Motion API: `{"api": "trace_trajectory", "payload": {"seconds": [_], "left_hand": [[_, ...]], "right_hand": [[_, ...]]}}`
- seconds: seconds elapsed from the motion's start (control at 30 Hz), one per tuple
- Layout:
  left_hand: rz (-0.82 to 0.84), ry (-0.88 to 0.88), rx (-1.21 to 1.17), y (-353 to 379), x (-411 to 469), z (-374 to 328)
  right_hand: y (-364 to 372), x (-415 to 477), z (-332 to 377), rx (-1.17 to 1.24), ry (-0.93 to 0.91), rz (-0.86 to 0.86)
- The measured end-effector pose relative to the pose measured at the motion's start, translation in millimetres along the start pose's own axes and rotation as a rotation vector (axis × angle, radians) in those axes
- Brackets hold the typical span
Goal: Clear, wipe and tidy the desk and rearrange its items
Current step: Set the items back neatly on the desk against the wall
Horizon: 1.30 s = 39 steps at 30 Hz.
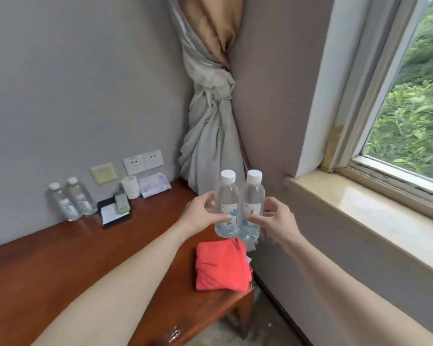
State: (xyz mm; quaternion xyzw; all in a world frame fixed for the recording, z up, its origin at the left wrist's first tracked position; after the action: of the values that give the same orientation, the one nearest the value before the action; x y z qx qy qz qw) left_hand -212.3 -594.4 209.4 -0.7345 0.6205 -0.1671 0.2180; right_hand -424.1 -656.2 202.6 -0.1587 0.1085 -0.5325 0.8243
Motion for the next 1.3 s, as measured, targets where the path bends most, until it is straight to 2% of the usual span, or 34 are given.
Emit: {"api": "trace_trajectory", "payload": {"seconds": [0.37,0.6,0.83,1.1,1.3], "left_hand": [[-0.222,-0.182,-0.027,-177.7,-76.2,116.7],[-0.413,-0.348,-0.055,-245.4,-116.9,174.0],[-0.593,-0.495,-0.134,-280.9,-147.8,230.9],[-0.592,-0.572,-0.179,-314.6,-139.3,291.8],[-0.499,-0.586,-0.159,-351.6,-105.9,342.7]], "right_hand": [[220.5,60.9,78.7,-0.046,-0.141,0.327],[324.5,88.7,118.0,-0.067,-0.201,0.559],[412.1,103.8,140.6,-0.087,-0.211,0.772],[487.2,129.8,136.8,-0.123,-0.150,0.858],[536.9,164.6,132.1,-0.145,-0.084,0.836]]}}
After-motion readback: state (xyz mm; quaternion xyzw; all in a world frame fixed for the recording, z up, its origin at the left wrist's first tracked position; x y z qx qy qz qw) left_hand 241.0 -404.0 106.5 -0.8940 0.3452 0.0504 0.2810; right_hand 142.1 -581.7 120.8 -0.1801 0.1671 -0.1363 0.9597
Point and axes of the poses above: each hand's wrist, its own x-axis towards the middle knuckle, its own y-axis out of the palm, z = x × y, the point moved 4 cm from there along x, towards the middle knuckle, and after that the axes turned 6 degrees about z, right-handed, at the moved point
